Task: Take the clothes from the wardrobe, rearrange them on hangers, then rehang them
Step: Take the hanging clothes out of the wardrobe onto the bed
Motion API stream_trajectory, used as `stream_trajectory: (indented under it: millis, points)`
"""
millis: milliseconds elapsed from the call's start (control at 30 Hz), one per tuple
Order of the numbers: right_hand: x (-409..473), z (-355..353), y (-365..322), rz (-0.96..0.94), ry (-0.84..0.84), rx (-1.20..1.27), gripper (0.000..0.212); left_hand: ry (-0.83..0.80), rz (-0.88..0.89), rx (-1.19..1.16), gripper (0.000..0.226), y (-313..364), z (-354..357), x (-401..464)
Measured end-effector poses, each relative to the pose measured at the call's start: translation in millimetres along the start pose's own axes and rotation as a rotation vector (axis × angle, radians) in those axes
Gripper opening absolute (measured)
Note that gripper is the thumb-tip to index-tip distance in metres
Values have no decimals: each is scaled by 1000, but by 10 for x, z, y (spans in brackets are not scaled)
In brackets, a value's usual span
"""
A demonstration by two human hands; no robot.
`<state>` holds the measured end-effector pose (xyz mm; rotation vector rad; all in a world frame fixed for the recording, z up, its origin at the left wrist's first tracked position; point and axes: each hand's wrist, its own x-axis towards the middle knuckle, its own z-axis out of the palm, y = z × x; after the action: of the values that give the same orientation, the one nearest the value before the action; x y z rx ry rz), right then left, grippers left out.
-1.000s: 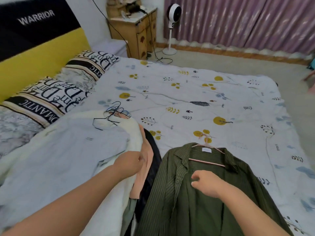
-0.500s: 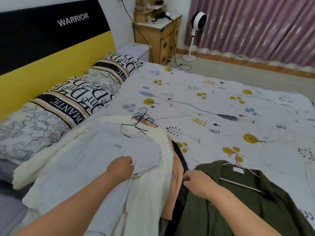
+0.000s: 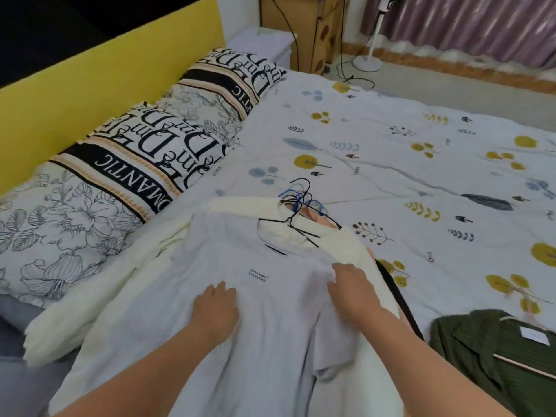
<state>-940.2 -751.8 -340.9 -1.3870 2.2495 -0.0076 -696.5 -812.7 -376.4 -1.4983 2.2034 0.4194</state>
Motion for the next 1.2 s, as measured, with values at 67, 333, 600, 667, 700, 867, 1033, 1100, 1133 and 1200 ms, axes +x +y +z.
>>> stream_trajectory:
  millis: [67, 333, 600, 667, 700, 867, 1033, 1100, 1133, 1200]
  points:
    - [181, 99, -45, 19, 2, -19, 43, -54, 9, 12, 47, -108, 180, 80]
    - [679, 375, -274, 210, -42, 24, 38, -145, 32, 8, 53, -262, 541, 280]
    - [116, 167, -435, 102, 276, 290, 24, -108, 24, -99, 43, -403, 155, 180]
    - [-150, 6, -420, 33, 343, 285, 25, 75, -53, -265, 36, -380, -171, 90]
    - [-286, -77, -399, 15, 374, 299, 25, 193, -81, -341, 37, -357, -352, 34]
    - [-974, -477, -219, -78, 463, 383, 25, 713, -49, -454, 63, -163, -1176, -372]
    - [-1794, -911, 121, -129, 567, 407, 25, 896, 181, -121, 27, 171, -1714, -967]
    - [-2151, -1056, 315, -115, 621, 407, 26, 878, 233, -75, 15, 357, -1823, -1277]
    - [-2336, -1119, 429, -105, 645, 409, 27, 870, 268, -83, 14, 466, -1864, -1457]
    - [-2707, -1231, 672, -80, 678, 423, 24, 908, 359, -125, 18, 705, -1900, -1828]
